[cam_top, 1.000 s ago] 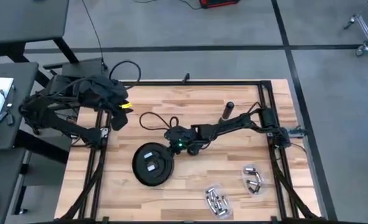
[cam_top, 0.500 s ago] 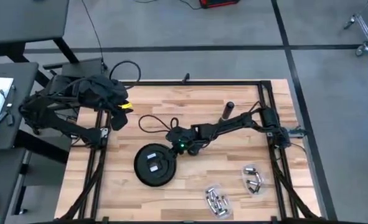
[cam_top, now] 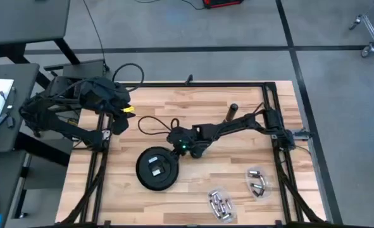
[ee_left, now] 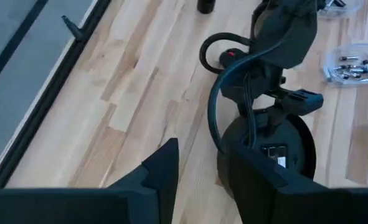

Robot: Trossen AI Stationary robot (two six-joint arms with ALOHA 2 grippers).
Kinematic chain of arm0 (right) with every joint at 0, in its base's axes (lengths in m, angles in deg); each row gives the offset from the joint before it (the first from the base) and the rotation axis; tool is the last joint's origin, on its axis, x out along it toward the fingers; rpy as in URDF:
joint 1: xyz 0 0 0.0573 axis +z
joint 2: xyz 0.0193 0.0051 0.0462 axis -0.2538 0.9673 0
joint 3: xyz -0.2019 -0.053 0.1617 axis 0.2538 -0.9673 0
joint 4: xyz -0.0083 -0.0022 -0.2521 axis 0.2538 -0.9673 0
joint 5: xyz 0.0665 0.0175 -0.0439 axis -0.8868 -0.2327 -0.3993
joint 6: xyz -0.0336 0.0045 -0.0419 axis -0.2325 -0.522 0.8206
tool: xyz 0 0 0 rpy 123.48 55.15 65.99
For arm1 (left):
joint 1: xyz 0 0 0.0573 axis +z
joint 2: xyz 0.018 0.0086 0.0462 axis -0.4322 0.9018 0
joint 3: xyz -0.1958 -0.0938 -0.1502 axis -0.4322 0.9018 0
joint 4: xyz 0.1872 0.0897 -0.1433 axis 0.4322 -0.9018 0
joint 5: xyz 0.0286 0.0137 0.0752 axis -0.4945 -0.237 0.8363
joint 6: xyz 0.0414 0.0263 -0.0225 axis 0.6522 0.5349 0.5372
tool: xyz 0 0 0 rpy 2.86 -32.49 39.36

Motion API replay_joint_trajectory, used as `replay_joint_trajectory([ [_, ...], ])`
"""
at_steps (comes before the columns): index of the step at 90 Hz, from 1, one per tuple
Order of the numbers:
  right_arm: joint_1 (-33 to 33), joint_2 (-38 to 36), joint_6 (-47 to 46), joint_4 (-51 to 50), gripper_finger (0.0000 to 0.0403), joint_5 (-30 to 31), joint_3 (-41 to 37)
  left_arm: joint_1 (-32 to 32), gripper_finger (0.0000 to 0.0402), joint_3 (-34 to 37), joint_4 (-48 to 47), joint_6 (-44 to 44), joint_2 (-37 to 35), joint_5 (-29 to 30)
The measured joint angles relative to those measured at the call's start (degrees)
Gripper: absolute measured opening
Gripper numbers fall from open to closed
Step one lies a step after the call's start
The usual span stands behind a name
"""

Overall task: Insert battery
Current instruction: Prepare the white wall clock

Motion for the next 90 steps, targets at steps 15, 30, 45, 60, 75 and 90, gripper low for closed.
replay_joint_trajectory([
  [15,-0.3,-0.1,3.4,-1.0,0.0261,0.9,0.1,0.0,0.0109,0.0,0.0,0.0,0.0,-0.9],
  [30,-0.3,-0.2,4.9,-3.4,0.0261,1.0,0.2,0.0,0.0109,0.0,0.0,0.0,0.0,-1.6],
  [45,-0.6,-0.2,5.4,-3.8,0.0262,1.0,0.2,0.0,0.0109,0.0,0.0,0.0,0.0,-1.6],
  [60,-1.0,-0.2,9.5,-4.1,0.0262,0.6,0.5,0.0,0.0109,0.0,0.0,0.5,0.0,-1.6],
  [75,-1.0,-0.1,14.5,-9.3,0.0262,0.9,5.3,0.0,0.0109,0.0,0.0,0.4,0.0,-2.5],
  [90,-1.6,0.0,15.1,-10.0,0.0261,-0.1,7.6,0.0,0.0109,0.0,-1.4,-0.2,0.0,-4.9],
])
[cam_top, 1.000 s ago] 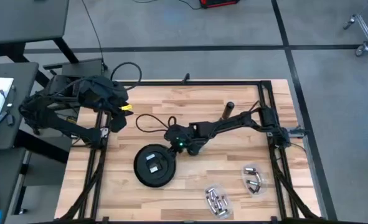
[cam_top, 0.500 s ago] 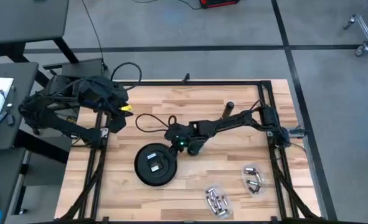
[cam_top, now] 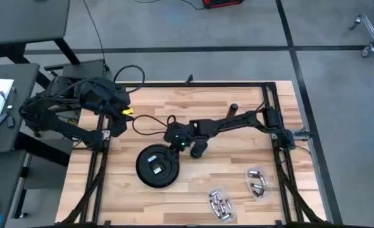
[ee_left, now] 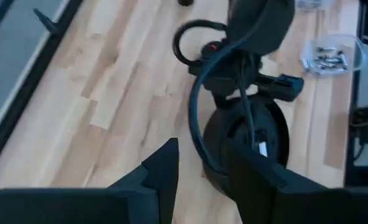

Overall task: Insert battery
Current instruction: Prepare the white wall clock

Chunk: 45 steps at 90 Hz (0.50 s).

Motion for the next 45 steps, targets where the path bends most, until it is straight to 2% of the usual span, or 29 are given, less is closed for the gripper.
replay_joint_trajectory([
  [11,-1.1,0.0,-0.5,-2.6,0.027,-2.5,-0.2,0.0,0.0109,0.0,-1.1,0.1,0.0,-0.1],
  [27,-1.7,0.1,0.3,-2.9,0.031,-2.5,-2.1,0.0,0.0109,0.0,-1.2,0.1,0.0,-0.1],
  [38,-2.5,0.1,1.9,-3.2,0.0331,-2.4,-2.1,0.0,0.0109,0.0,-1.3,0.1,0.0,-0.1],
  [45,-2.9,0.1,3.5,-4.3,0.0335,0.3,-2.0,0.0,0.0109,0.0,-1.3,0.2,0.0,-0.1],
])
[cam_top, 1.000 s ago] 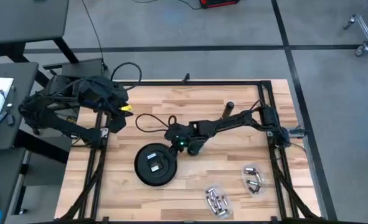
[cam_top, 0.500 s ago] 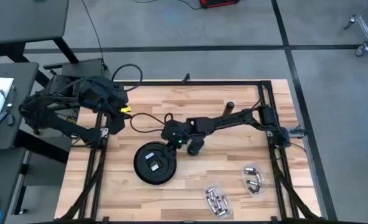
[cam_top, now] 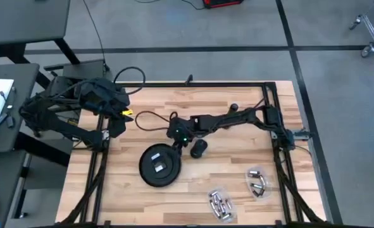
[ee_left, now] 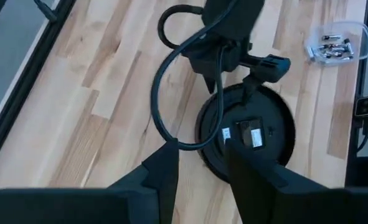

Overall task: Insert battery
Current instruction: Prepare the white wall clock, then insert the brown battery into the white wall clock battery compartment

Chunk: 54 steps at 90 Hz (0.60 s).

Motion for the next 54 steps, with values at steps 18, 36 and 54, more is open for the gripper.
replay_joint_trajectory([
  [18,-0.8,0.0,1.9,-3.3,0.033,1.2,2.0,0.0,0.0109,0.0,-0.1,0.4,0.0,0.0],
  [36,0.2,-2.4,3.9,-14.9,0.0326,-2.4,9.6,0.0,0.0108,0.0,-1.3,0.5,0.0,0.0],
  [54,9.5,-11.4,7.5,-29.2,0.0326,2.2,11.8,0.0,0.0108,0.7,-1.0,2.0,-0.2,0.0],
])
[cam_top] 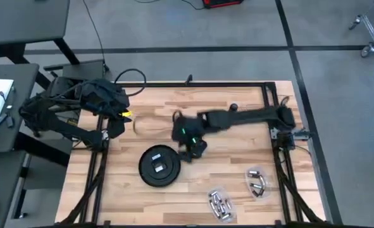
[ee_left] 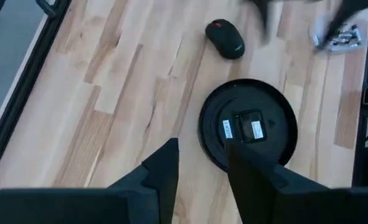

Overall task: Insert battery
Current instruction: Insert the brown battery into the white wall clock battery compartment

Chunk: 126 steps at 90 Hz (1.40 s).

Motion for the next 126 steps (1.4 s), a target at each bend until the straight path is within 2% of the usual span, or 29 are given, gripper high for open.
replay_joint_trajectory([
  [15,10.1,-3.5,-5.1,-16.6,0.0326,12.9,-0.1,0.0,0.0108,0.0,0.1,0.2,0.0,0.0],
  [22,13.8,-3.6,-7.5,-16.4,0.0326,13.8,-0.1,0.0,0.0109,0.0,0.2,1.1,0.0,0.0],
  [41,22.9,-2.6,-27.4,-17.3,0.0326,14.2,-0.3,0.0,0.0109,0.1,0.3,4.9,0.5,0.0],
  [65,37.4,-3.4,-51.2,-20.8,0.0325,27.6,-0.7,0.0,0.0109,0.1,-2.4,5.8,0.4,0.0],
  [76,41.2,-3.1,-64.2,-18.4,0.0313,27.9,-3.3,0.0,0.0109,0.1,-4.5,5.4,0.4,0.0],
  [83,42.3,-2.9,-69.6,-13.9,0.0302,28.3,-4.8,0.0,0.0109,0.1,-5.1,5.1,0.4,0.0],
  [91,43.9,-2.9,-76.4,-14.4,0.029,29.2,-6.6,0.0,0.0109,0.1,-6.1,4.5,0.3,0.0],
  [109,48.2,-6.9,-93.3,-28.6,0.0282,29.4,-7.4,0.0,0.0109,0.1,-7.8,4.4,0.2,-2.3],
  [126,49.3,-12.8,-100.9,-41.1,0.0282,29.2,-8.9,0.0,0.0109,0.1,-8.0,4.5,0.2,-2.9],
])
